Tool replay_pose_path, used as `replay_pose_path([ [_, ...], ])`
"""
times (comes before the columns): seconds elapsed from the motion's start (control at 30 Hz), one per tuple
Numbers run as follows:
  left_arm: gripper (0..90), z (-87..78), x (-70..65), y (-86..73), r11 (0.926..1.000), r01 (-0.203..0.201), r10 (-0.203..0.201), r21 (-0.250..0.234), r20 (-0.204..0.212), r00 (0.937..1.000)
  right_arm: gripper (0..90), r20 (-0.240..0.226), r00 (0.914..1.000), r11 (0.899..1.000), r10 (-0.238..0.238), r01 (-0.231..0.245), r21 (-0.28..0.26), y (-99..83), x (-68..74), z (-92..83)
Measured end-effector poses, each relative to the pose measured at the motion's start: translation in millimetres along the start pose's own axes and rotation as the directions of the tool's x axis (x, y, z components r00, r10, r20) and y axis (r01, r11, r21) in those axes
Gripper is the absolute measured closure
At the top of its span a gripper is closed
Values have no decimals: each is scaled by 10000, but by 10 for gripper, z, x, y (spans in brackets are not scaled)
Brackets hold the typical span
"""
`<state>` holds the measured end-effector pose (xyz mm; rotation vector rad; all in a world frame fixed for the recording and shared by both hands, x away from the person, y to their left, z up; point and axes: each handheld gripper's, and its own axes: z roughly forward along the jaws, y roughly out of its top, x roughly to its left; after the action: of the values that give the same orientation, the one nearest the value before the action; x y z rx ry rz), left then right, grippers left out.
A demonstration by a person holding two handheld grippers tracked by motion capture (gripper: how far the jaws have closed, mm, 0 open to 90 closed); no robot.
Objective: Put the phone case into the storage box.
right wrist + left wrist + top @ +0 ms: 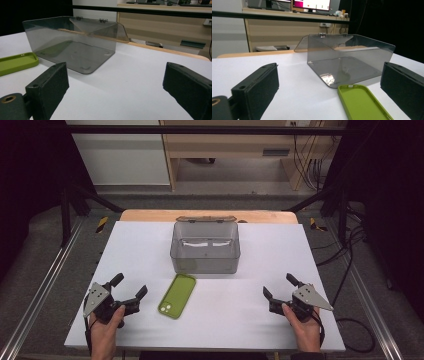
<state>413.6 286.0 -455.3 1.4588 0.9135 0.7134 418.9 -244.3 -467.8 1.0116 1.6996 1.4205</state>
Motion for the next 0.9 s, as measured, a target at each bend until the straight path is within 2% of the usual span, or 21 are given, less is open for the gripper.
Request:
replay_pose_path([
  [0.13, 19, 27, -32, -2, 9994, -109, 104, 340, 138, 9999, 63, 128, 9997, 9998, 199, -198, -35, -6, -11, -8],
  [0.2, 19, 59, -75, -10, 9970, -330, 312, 706, 271, 9991, 61, 229, 9994, 9997, 259, -259, -21, -15, -18, -4],
  [0.23, 20, 59, -75, -10, 9970, -330, 312, 706, 271, 9991, 60, 250, 9993, 9996, 269, -270, 4, -18, -22, 0],
  [0.3, 21, 95, -126, -26, 9930, -553, 516, 1040, 379, 9979, 57, 311, 9991, 9995, 298, -300, 46, -22, -29, 7],
  [0.37, 23, 105, -140, -29, 9915, -628, 582, 1137, 428, 9974, 56, 343, 9989, 9994, 330, -332, 60, -23, -30, 10],
  [0.43, 26, 142, -186, -45, 9846, -871, 799, 1514, 528, 9954, 56, 376, 9987, 9994, 338, -342, 99, -25, -33, 19],
  [0.77, 29, 218, -320, -81, 9712, -1081, 958, 2123, 672, 9931, 52, 424, 9987, 9990, 296, -310, 331, -37, -21, 30],
  [0.9, 41, 218, -391, -45, 9699, -1085, 910, 2180, 889, 9919, 50, 433, 9987, 9986, 270, -290, 443, -44, -14, 44],
])
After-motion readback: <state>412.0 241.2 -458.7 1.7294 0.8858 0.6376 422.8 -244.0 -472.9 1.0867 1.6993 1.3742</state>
